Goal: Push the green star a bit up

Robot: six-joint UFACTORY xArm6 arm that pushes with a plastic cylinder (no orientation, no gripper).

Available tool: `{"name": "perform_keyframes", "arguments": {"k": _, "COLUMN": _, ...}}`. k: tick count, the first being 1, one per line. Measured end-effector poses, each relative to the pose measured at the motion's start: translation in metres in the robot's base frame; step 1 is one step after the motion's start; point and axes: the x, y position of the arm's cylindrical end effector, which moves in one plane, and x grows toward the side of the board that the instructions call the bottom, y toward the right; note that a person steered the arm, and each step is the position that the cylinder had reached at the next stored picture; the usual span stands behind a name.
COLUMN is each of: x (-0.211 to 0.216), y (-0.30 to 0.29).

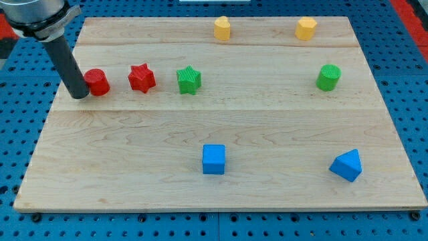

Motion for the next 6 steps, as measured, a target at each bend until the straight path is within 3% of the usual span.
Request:
{"name": "perform_keyframes", "arguments": {"k": 2, "x": 0.005, "y": 0.02}}
{"name": "perform_keyframes", "arguments": {"k": 3, "x": 0.049, "y": 0.042}}
{"name": "perform_keyframes", "arguments": {"k": 5, "x": 0.053, "y": 0.106}}
{"name": "perform_keyframes", "arguments": {"k": 6, "x": 0.053, "y": 0.108}}
